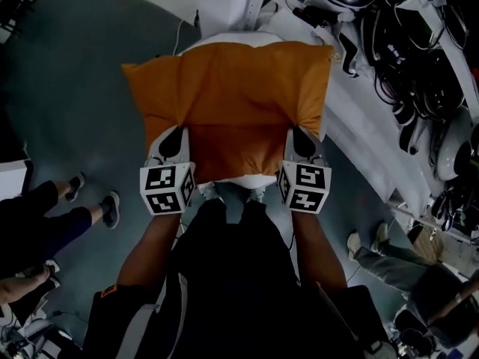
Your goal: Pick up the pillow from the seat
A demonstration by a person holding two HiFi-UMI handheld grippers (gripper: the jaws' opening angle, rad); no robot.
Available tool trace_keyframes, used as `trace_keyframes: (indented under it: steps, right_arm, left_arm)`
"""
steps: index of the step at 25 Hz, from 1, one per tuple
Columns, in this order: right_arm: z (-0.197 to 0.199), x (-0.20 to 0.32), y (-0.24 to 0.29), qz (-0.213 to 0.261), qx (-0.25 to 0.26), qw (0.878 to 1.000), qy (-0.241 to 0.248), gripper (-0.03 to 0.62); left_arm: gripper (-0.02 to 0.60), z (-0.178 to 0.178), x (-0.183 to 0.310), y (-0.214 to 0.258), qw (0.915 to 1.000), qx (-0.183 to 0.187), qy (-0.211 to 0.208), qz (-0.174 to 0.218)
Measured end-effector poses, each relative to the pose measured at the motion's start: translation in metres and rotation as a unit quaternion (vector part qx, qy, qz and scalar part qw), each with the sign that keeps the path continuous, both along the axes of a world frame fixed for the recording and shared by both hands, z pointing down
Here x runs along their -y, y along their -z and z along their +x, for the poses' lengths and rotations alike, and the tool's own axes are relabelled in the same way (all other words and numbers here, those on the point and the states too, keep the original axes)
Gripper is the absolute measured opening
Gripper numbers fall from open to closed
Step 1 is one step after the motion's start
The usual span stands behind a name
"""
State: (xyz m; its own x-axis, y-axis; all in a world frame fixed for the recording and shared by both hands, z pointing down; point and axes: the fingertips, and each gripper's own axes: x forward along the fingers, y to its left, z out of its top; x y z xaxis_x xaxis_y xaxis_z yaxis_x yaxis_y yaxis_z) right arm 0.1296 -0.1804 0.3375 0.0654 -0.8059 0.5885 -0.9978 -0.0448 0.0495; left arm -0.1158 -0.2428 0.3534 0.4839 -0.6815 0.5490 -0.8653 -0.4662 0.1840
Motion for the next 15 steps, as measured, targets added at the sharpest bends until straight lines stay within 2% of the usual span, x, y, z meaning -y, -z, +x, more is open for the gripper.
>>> trace_keyframes:
  steps: [7,15]
  right_arm:
    - [-0.005,-0.027,0.039,0.028,-0.008,0.999,-0.013,0.006]
    - [0.014,-0.071,0.070,0.051,-0.015,0.998,0.015,0.008]
  left_arm:
    - [0.005,-0.004,-0.018,0.043,0.9991,-0.025,-0.021,0.028]
    - [0.005,0.017,-0.057,0.083,0.9972,-0.034,-0.013,0.066]
